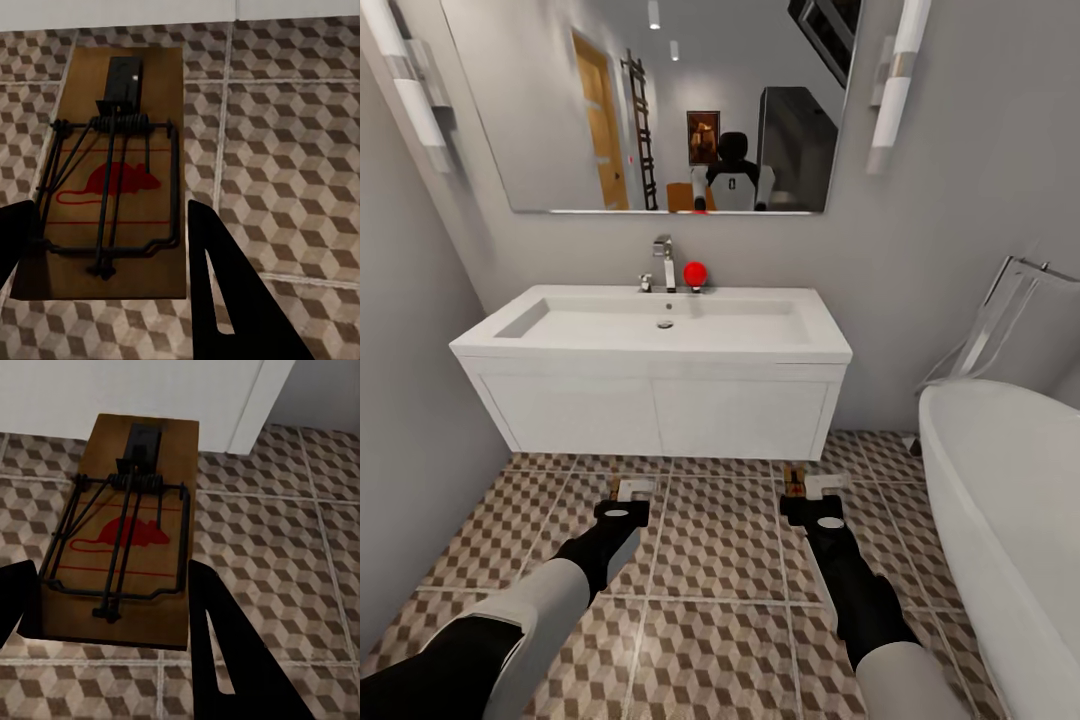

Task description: Take the four mousetraps from the cabinet in the bathroom and place them on the bathroom floor. Make sure all four end up on the same floor surface, and ensure that at least two of them are either under or directly next to the same bathroom sink.

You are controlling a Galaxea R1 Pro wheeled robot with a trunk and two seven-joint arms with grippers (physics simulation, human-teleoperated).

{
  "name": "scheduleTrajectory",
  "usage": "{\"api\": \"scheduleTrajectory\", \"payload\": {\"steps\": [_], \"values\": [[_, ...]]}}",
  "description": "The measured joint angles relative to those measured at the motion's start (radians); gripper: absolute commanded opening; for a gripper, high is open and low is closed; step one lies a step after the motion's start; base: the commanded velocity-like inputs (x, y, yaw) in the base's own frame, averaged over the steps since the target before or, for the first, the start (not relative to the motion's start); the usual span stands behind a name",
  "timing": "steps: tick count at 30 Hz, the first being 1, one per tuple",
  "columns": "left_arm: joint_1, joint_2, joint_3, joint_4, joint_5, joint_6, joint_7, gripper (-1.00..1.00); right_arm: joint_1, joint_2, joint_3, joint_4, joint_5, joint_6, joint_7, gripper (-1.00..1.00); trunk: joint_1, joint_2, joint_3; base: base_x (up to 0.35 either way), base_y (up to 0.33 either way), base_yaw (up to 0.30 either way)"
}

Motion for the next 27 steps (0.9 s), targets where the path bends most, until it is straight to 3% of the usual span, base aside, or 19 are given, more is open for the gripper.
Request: {"api": "scheduleTrajectory", "payload": {"steps": [27], "values": [[0.000, -0.005, -0.001, 0.014, 0.000, -0.003, -0.001, -1.00, 0.000, 0.000, 0.001, 0.000, 0.002, -0.002, -0.001, -1.00, 0.104, -0.189, -0.128, 0.000, 0.000, 0.000]]}}
